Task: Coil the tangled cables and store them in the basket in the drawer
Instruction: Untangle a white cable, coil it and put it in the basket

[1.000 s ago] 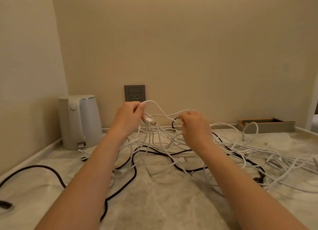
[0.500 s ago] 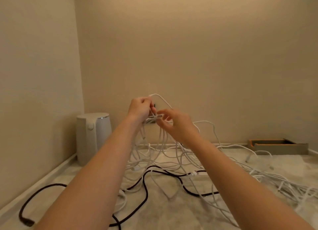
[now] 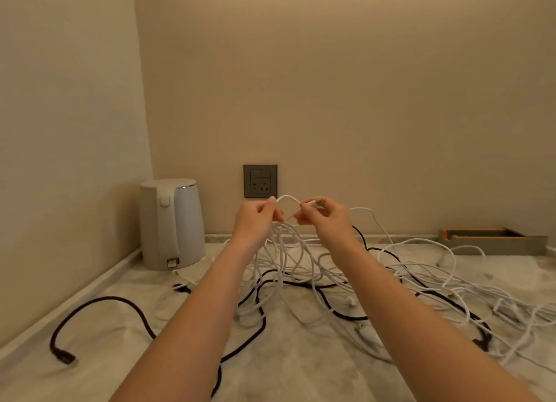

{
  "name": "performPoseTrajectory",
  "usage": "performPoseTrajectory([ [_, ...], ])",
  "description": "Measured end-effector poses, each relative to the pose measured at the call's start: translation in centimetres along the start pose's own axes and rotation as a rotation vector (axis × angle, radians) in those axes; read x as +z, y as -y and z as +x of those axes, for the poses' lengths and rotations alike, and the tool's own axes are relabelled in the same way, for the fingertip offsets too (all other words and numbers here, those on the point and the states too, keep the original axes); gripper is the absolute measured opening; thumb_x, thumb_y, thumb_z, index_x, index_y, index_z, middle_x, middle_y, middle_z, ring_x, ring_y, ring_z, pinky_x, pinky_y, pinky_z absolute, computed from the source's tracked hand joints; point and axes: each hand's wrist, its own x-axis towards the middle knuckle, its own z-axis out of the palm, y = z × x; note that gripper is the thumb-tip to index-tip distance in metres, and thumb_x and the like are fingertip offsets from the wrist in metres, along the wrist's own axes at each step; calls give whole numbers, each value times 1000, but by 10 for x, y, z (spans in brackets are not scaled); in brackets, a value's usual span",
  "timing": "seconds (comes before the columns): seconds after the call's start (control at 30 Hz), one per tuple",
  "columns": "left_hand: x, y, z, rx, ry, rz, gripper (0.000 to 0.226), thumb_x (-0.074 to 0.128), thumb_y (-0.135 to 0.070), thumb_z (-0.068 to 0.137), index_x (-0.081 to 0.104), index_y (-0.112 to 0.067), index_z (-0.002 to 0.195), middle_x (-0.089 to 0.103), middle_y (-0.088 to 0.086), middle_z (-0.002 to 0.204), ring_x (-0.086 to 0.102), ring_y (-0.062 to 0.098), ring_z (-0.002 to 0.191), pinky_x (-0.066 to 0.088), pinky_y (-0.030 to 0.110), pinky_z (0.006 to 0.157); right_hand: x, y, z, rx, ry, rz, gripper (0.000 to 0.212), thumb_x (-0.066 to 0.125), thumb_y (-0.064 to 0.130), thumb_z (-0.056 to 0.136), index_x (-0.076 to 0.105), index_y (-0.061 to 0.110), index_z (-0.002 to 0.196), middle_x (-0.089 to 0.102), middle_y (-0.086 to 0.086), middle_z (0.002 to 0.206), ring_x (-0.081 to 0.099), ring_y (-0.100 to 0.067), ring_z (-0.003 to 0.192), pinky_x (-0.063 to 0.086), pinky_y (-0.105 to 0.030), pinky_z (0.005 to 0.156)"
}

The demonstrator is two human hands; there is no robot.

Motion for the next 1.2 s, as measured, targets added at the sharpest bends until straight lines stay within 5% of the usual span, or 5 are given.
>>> performPoseTrajectory([
  [0.4,2,42,-6,168,-53,310,13,54,-13,91,63,-19,85,61,-2,97,57,19,94,48,42,87,-10,-15,-9,-9,-256,355,20,46,6,98,59,12,83,61,-4,76,60,-11,67,51,-16,64],
  [0.6,-14,46,-16,156,26,125,33,34,-26,103,56,-4,93,51,0,76,44,11,67,35,26,61,-19,-13,-15,70,-258,559,18,41,2,99,54,9,88,60,-8,78,61,-14,65,56,-24,63],
  [0.8,-19,44,-19,221,140,162,14,56,-25,94,61,-17,105,60,-3,93,52,11,81,40,18,66,-10,-11,-35,-25,-22,300,19,44,1,97,58,11,91,63,-5,80,65,-11,69,56,-27,75],
  [1.0,-15,45,-29,104,206,201,52,65,-30,88,45,-18,134,50,3,124,54,19,109,47,34,93,-8,-17,-45,-116,224,-134,15,50,3,95,61,12,100,68,-2,80,62,0,70,48,-12,65],
  [1.2,-23,42,-26,61,76,222,26,64,-19,90,63,-13,114,65,3,99,58,12,77,45,22,61,-3,-19,-46,-250,191,-441,30,51,14,96,52,19,125,64,4,90,63,-7,74,52,-28,72],
])
